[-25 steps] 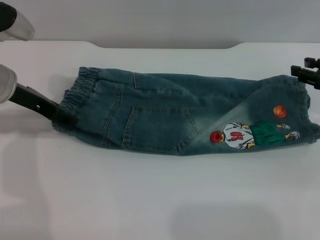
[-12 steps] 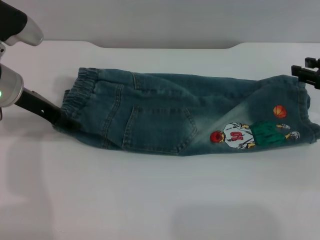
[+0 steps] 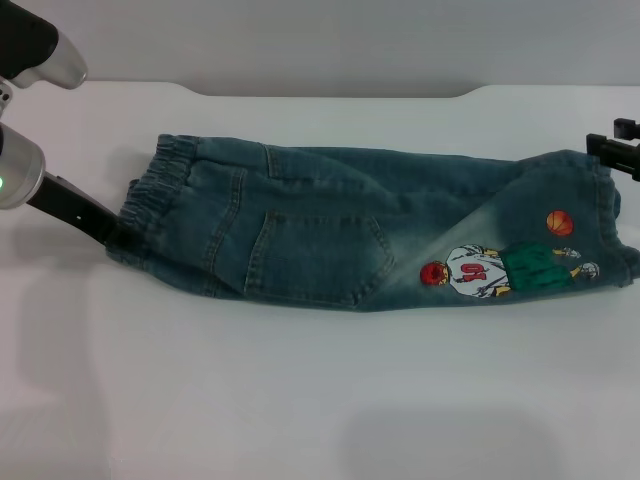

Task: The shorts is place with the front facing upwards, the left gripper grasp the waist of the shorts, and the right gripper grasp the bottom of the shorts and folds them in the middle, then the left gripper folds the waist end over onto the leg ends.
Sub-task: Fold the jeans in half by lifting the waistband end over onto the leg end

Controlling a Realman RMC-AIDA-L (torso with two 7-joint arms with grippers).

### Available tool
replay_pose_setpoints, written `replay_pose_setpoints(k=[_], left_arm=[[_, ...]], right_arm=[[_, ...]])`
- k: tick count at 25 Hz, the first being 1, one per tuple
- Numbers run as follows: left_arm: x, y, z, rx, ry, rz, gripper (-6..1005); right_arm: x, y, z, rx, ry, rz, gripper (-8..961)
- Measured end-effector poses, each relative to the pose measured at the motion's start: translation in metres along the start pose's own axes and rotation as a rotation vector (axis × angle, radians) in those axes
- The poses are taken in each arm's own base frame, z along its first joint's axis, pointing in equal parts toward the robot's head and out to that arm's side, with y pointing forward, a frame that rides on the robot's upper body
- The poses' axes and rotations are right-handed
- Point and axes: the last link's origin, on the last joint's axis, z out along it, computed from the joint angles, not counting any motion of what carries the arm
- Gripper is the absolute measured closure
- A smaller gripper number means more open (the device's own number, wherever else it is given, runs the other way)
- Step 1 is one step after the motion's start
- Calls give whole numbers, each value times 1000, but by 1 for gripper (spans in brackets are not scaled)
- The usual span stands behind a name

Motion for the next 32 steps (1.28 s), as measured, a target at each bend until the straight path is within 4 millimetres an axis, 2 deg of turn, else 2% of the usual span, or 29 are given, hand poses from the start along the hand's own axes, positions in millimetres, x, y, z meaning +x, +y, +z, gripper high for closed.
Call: replay_pose_setpoints(k=[9, 14, 23, 32], left_arm=[[1, -2, 0, 13, 1, 3, 774], [8, -6, -7, 58, 39, -6, 950], [36, 6, -26, 92, 117, 62, 952], [68, 30, -39, 112, 160, 178, 952]], right_arm=[[1, 0, -1, 2, -4, 6, 510], [1, -2, 0, 25, -8, 15, 510], [3, -1, 9, 51, -20, 40, 509], [-1, 4, 18, 44, -90, 54, 509]])
